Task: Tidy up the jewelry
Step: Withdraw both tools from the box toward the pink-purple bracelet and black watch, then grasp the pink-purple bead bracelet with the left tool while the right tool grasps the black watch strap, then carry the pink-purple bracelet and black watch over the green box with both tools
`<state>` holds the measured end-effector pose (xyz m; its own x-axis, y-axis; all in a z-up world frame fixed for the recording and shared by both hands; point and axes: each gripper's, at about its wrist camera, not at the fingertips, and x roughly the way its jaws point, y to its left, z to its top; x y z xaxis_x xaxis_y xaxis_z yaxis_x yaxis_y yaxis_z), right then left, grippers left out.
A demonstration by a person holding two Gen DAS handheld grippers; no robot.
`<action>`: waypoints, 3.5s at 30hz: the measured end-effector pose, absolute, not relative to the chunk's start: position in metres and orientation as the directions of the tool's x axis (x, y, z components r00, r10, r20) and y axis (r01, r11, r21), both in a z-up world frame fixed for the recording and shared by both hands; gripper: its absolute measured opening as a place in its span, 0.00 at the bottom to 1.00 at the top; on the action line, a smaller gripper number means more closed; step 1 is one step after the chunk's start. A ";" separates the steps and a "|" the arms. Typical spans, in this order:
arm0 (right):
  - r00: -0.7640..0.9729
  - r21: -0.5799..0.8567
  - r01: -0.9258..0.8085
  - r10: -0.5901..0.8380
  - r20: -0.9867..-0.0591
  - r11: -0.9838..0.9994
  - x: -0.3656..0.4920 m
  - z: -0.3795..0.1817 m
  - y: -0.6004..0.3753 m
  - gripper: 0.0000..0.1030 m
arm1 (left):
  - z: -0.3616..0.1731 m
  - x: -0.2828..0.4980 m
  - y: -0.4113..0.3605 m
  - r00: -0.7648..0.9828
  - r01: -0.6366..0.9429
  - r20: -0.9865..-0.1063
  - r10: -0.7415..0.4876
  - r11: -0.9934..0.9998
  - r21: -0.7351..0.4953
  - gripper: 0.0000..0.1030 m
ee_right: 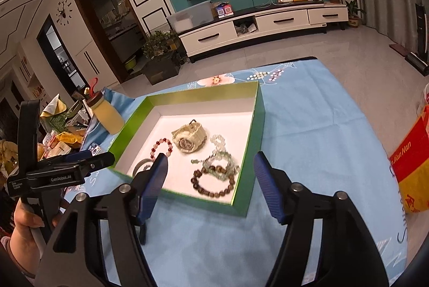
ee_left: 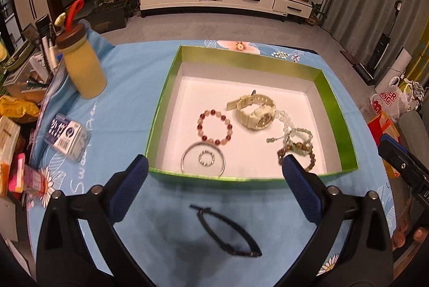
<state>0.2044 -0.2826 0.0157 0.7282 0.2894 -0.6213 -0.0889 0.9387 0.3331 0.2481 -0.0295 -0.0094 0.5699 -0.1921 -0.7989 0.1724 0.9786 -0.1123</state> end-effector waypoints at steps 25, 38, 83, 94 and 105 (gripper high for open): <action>0.632 0.358 -0.094 0.333 -0.700 0.929 0.139 -0.026 -0.262 0.65 | -0.055 0.134 0.110 0.486 -0.096 -0.864 -0.132 0.975 -0.203 0.98; 0.578 0.356 -0.149 0.373 -0.726 0.923 0.132 -0.040 -0.232 0.65 | -0.089 0.095 0.109 0.477 0.009 -0.868 -0.139 0.988 -0.153 0.72; 0.430 0.236 -0.363 0.387 -0.816 0.901 0.212 -0.078 -0.114 0.26 | -0.105 0.091 0.095 0.543 0.094 -0.820 -0.181 0.984 -0.155 0.07; 0.465 0.251 -0.340 0.394 -0.793 0.906 0.197 -0.069 -0.125 0.03 | -0.102 0.091 0.098 0.548 0.084 -0.810 -0.208 0.977 -0.194 0.07; 0.522 0.296 -0.317 0.427 -0.739 0.901 0.175 -0.043 -0.149 0.03 | -0.078 0.086 0.097 0.586 0.089 -0.779 -0.224 0.973 -0.212 0.07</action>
<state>0.1752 -0.1489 -0.0433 0.5218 0.4268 -0.7386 -0.3172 0.9008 0.2965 0.0858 0.0971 -0.0776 0.5862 -0.2235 -0.7787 0.0892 0.9731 -0.2122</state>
